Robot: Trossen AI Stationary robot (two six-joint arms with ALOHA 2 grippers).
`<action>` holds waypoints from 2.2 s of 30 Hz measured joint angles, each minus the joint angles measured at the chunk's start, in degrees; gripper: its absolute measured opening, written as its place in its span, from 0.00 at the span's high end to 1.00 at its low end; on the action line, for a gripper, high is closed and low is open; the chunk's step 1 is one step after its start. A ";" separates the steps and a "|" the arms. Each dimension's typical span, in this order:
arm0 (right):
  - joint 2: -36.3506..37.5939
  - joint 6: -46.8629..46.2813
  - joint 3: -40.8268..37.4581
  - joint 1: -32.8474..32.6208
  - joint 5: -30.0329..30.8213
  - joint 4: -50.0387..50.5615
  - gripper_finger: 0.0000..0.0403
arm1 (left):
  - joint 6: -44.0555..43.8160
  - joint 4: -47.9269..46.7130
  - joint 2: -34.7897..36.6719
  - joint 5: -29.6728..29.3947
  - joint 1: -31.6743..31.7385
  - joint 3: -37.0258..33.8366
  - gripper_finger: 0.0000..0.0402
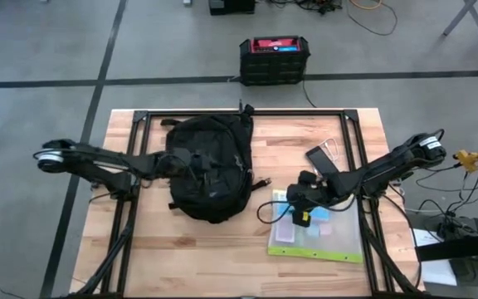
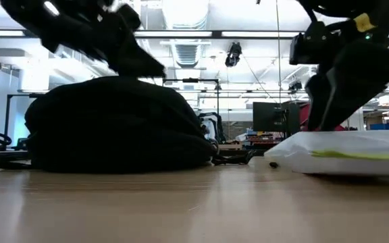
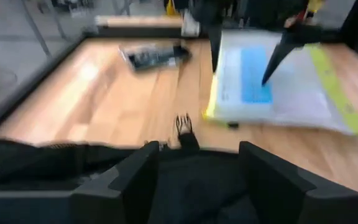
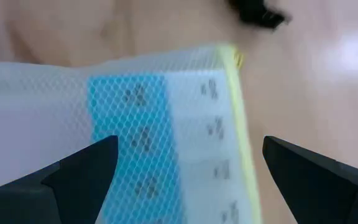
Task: Unpack backpack
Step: Open the zip bag
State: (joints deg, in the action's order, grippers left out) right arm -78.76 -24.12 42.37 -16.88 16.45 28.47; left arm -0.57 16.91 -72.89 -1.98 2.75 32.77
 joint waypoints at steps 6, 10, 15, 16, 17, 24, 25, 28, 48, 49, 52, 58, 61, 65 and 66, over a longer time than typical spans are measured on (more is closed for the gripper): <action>-4.89 9.16 0.00 0.02 1.79 -12.77 0.05 | -2.79 -2.20 -9.78 0.02 -0.86 7.07 0.54; -6.44 14.88 1.09 0.28 5.22 -18.98 0.05 | -4.28 -6.35 -14.12 -0.14 -1.08 11.61 0.56; -6.53 19.16 3.77 0.70 8.22 -21.00 0.05 | -5.48 -7.37 -18.45 -0.31 -1.65 14.28 0.60; -6.42 19.18 4.52 0.68 8.00 -19.95 0.05 | -5.96 -6.72 -19.04 -0.31 -1.92 14.41 0.60; -6.30 18.91 5.54 0.66 7.59 -18.85 0.05 | -6.88 -6.43 -19.68 -0.33 -2.23 14.41 0.61; -5.45 4.61 13.44 -1.43 4.51 -0.24 0.05 | -13.33 2.48 -24.90 2.54 -5.62 14.54 0.60; -5.44 2.38 13.91 -1.90 4.50 1.55 0.05 | -13.75 3.21 -25.45 2.51 -6.29 14.54 0.59; -5.64 -2.00 14.17 -3.61 4.52 1.16 0.04 | -17.69 7.28 -28.23 2.50 -8.04 14.48 0.59; -11.55 -4.59 11.61 -2.39 -5.08 11.19 0.04 | -32.64 -19.69 -12.51 -13.53 -11.83 6.58 0.61; -12.54 -3.12 11.69 -2.21 -4.70 9.87 0.04 | -32.87 -18.25 -9.91 -14.76 -12.30 6.27 0.61; -16.01 1.22 12.03 -1.86 -3.42 3.76 0.04 | -32.31 -10.93 -3.80 -18.07 -14.04 4.45 0.61; -19.30 6.42 20.18 -1.49 -5.21 4.55 0.04 | -30.90 4.48 0.18 -18.43 -15.31 -1.76 0.61; -18.87 7.51 25.63 -1.64 -5.32 10.71 0.04 | -33.81 7.33 -1.80 -18.34 -15.38 -4.02 0.61; -18.21 7.71 28.85 -1.55 -4.85 13.14 0.04 | -38.23 16.25 -7.54 -17.52 -15.86 -6.04 0.61; -18.21 7.51 29.05 -1.30 -4.86 13.43 0.04 | -38.65 18.61 -9.27 -16.32 -15.96 -6.18 0.61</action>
State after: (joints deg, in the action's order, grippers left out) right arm -96.97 -16.61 71.42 -18.18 11.59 41.90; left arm -39.22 35.51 -82.17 -18.30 -13.22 26.59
